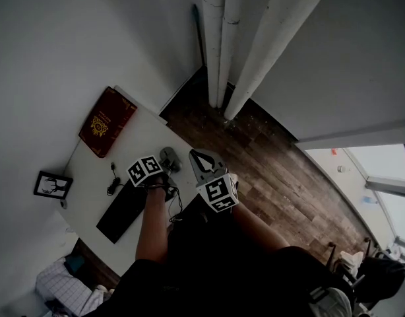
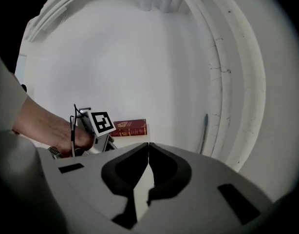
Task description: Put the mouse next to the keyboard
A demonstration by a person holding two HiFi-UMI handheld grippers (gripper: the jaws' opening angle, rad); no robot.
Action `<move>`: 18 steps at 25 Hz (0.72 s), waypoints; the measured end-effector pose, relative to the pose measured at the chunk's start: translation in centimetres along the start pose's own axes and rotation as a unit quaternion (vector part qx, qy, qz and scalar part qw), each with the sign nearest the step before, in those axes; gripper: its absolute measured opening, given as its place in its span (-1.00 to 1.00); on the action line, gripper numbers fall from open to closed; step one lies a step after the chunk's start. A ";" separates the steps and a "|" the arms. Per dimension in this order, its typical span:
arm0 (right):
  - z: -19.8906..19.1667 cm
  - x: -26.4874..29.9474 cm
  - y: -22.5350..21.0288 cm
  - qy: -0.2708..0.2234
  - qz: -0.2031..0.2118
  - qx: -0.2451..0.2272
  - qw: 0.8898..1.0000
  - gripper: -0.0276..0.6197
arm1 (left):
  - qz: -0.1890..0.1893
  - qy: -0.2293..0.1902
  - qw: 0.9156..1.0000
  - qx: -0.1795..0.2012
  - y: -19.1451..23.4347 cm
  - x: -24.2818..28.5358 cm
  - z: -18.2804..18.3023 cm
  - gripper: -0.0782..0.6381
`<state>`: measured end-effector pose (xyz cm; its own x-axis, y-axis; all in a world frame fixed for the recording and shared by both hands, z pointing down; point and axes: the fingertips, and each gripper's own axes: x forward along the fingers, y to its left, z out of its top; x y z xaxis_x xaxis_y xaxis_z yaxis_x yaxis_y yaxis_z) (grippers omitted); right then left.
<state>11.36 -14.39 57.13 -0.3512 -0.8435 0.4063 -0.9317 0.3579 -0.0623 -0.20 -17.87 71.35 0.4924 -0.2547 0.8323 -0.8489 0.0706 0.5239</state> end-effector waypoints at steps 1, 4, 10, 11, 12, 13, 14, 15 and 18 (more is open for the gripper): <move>-0.2 -0.1 -0.2 0.000 -0.001 0.001 1.000 -0.85 | 0.002 -0.003 1.000 0.003 -0.1 -0.1 0.0 -0.12; -0.9 -0.3 -0.3 0.004 0.001 0.002 1.000 -0.85 | 0.008 -0.019 1.000 0.010 -0.3 -0.9 -0.1 -0.16; -1.4 0.1 1.0 0.004 0.016 -0.003 1.000 -0.85 | 0.013 -0.107 0.992 0.069 -1.0 -4.3 0.8 -0.59; -1.5 0.2 1.3 0.004 0.020 -0.003 1.000 -0.85 | 0.012 -0.125 0.988 0.088 -1.4 -5.0 0.7 -0.69; -1.6 0.4 1.6 0.004 0.023 -0.003 1.000 -0.85 | 0.010 -0.141 0.984 0.111 -1.8 -5.6 0.6 -0.76; -1.8 0.6 1.9 0.004 0.028 -0.003 1.000 -0.85 | 0.012 -0.157 0.978 0.141 -2.2 -6.2 0.5 -0.77; -1.9 0.8 2.4 0.004 0.033 -0.002 0.999 -0.85 | 0.020 -0.172 0.968 0.179 -2.7 -7.0 0.3 -0.77; -2.1 1.0 3.1 0.005 0.039 -0.001 0.999 -0.85 | 0.036 -0.190 0.955 0.225 -3.1 -8.0 0.0 -0.77; -2.5 0.6 5.7 0.010 0.061 -0.008 0.998 -0.85 | 0.077 -0.247 0.905 0.339 -4.3 -10.7 -1.0 -0.77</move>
<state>6.12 -11.85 59.31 -0.4599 -0.7851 0.4148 -0.8805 0.4637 -0.0986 -1.65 -14.51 60.38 0.3546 -0.7034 0.6160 -0.9054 -0.4227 0.0385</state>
